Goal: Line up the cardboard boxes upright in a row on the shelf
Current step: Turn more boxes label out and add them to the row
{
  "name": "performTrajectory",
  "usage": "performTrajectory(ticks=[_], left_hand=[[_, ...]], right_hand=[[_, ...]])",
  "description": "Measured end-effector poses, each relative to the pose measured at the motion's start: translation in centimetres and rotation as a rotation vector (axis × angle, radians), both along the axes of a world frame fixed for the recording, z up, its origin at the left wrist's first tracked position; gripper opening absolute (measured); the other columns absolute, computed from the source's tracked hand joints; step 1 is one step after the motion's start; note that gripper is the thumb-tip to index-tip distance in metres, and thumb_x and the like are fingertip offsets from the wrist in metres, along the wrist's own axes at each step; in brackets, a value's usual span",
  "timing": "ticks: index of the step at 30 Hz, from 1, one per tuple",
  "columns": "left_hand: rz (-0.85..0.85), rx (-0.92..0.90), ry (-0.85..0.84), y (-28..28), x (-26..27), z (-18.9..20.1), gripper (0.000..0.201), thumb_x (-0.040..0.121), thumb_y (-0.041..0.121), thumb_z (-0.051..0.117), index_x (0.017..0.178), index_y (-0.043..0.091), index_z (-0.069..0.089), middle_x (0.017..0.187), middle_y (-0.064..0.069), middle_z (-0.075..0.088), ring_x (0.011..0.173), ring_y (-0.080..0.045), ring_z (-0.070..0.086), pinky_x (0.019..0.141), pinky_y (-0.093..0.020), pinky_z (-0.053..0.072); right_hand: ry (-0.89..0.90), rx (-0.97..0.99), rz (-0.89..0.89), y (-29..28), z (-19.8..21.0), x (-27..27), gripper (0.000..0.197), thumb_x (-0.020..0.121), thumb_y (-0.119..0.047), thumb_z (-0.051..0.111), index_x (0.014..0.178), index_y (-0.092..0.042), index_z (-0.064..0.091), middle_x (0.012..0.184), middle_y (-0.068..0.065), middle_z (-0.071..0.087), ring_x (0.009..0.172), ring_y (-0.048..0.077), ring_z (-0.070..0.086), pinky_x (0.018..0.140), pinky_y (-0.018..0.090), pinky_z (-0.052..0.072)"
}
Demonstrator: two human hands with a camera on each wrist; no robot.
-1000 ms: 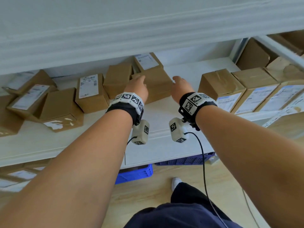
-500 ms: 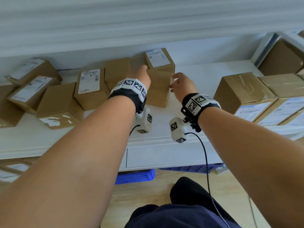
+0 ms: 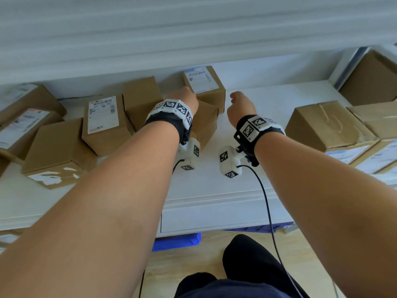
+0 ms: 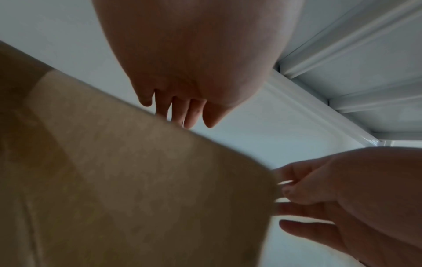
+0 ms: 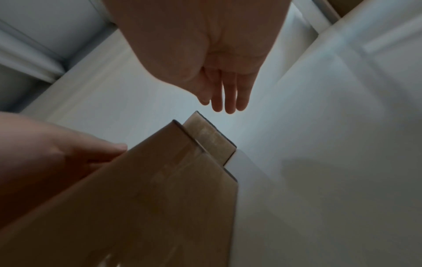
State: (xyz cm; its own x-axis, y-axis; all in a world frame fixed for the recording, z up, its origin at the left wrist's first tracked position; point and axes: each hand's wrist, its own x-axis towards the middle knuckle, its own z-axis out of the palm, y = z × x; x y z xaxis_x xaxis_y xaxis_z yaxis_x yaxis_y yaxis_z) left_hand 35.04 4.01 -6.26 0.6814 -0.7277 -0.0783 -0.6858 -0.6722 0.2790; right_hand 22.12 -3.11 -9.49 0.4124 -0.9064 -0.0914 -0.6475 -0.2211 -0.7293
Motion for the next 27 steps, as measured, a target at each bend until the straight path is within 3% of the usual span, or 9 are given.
performTrajectory(ticks=[2, 4, 10, 14, 17, 19, 21, 24, 27], left_hand=[[0.003, 0.002, -0.014, -0.7, 0.1, -0.3, 0.042, 0.102, 0.028, 0.034, 0.137, 0.009, 0.047, 0.128, -0.012, 0.059, 0.113, -0.031, 0.058, 0.087, -0.035, 0.045], [-0.003, 0.014, -0.022, -1.4, 0.3, -0.7, 0.042, 0.101, 0.031, 0.037, 0.136, 0.011, 0.047, 0.131, -0.013, 0.057, 0.117, -0.032, 0.056, 0.098, -0.039, 0.044], [-0.072, 0.016, 0.012, -2.2, 0.5, -0.6, 0.037, 0.099, 0.016, 0.042, 0.135, 0.011, 0.046, 0.131, -0.011, 0.057, 0.124, -0.031, 0.051, 0.116, -0.045, 0.024], [-0.149, -0.052, 0.113, -3.2, -0.4, -1.0, 0.045, 0.089, 0.007, 0.041, 0.132, 0.018, 0.050, 0.128, -0.009, 0.059, 0.112, -0.030, 0.058, 0.101, -0.043, 0.045], [-0.229, -0.058, 0.169, -2.9, -2.0, 0.1, 0.056, 0.090, -0.002, 0.039, 0.143, 0.017, 0.043, 0.139, -0.010, 0.052, 0.122, -0.031, 0.053, 0.104, -0.041, 0.043], [-0.288, -0.050, 0.159, -2.8, -3.0, 0.6, 0.058, 0.090, -0.006, 0.038, 0.144, 0.015, 0.041, 0.140, -0.010, 0.051, 0.127, -0.030, 0.050, 0.105, -0.039, 0.042], [-0.330, -0.058, 0.129, -2.8, -3.8, 0.8, 0.056, 0.088, -0.005, 0.038, 0.139, 0.016, 0.048, 0.136, -0.009, 0.056, 0.124, -0.029, 0.053, 0.105, -0.040, 0.042], [-0.366, -0.078, 0.097, -2.6, -5.1, 0.9, 0.049, 0.087, -0.005, 0.041, 0.127, 0.018, 0.057, 0.132, -0.007, 0.059, 0.121, -0.027, 0.054, 0.110, -0.039, 0.036], [-0.388, -0.093, 0.027, -1.9, -5.9, 0.7, 0.037, 0.087, -0.004, 0.041, 0.102, 0.024, 0.059, 0.123, -0.007, 0.063, 0.115, -0.028, 0.058, 0.113, -0.043, 0.031]], right_hand=[[-0.010, 0.041, 0.009, -0.6, 0.1, 0.8, 0.056, 0.093, -0.001, 0.033, 0.146, -0.018, 0.032, 0.147, 0.005, 0.042, 0.129, 0.024, 0.046, 0.097, 0.031, 0.040], [-0.007, 0.060, 0.027, -1.0, 0.1, 1.6, 0.057, 0.093, -0.001, 0.031, 0.147, -0.019, 0.030, 0.147, 0.006, 0.042, 0.130, 0.026, 0.046, 0.101, 0.034, 0.041], [-0.026, 0.058, -0.013, -2.0, -0.3, 2.1, 0.048, 0.093, -0.004, 0.032, 0.140, -0.013, 0.036, 0.128, 0.013, 0.055, 0.114, 0.030, 0.055, 0.083, 0.035, 0.044], [-0.041, 0.018, -0.134, -2.3, -0.2, 0.6, 0.044, 0.091, -0.002, 0.033, 0.134, -0.010, 0.037, 0.124, 0.015, 0.055, 0.109, 0.031, 0.057, 0.079, 0.035, 0.045], [-0.022, 0.016, -0.209, -2.1, 0.1, -0.4, 0.043, 0.092, -0.002, 0.033, 0.133, -0.010, 0.036, 0.131, 0.017, 0.046, 0.110, 0.034, 0.054, 0.086, 0.038, 0.045], [-0.002, 0.036, -0.275, -1.7, 0.3, -1.2, 0.042, 0.092, -0.002, 0.033, 0.134, -0.011, 0.036, 0.133, 0.016, 0.041, 0.110, 0.036, 0.053, 0.082, 0.036, 0.042], [0.014, 0.047, -0.308, -1.2, 0.3, -2.0, 0.043, 0.092, -0.004, 0.036, 0.135, -0.010, 0.035, 0.135, 0.016, 0.039, 0.114, 0.035, 0.051, 0.082, 0.034, 0.040], [0.038, 0.083, -0.353, -0.4, 0.5, -3.0, 0.042, 0.093, -0.009, 0.036, 0.136, -0.010, 0.032, 0.138, 0.014, 0.041, 0.123, 0.029, 0.047, 0.097, 0.034, 0.039], [0.055, 0.097, -0.362, 0.9, 1.0, -4.0, 0.039, 0.095, -0.009, 0.035, 0.134, -0.009, 0.031, 0.136, 0.015, 0.045, 0.122, 0.030, 0.050, 0.099, 0.037, 0.041]])
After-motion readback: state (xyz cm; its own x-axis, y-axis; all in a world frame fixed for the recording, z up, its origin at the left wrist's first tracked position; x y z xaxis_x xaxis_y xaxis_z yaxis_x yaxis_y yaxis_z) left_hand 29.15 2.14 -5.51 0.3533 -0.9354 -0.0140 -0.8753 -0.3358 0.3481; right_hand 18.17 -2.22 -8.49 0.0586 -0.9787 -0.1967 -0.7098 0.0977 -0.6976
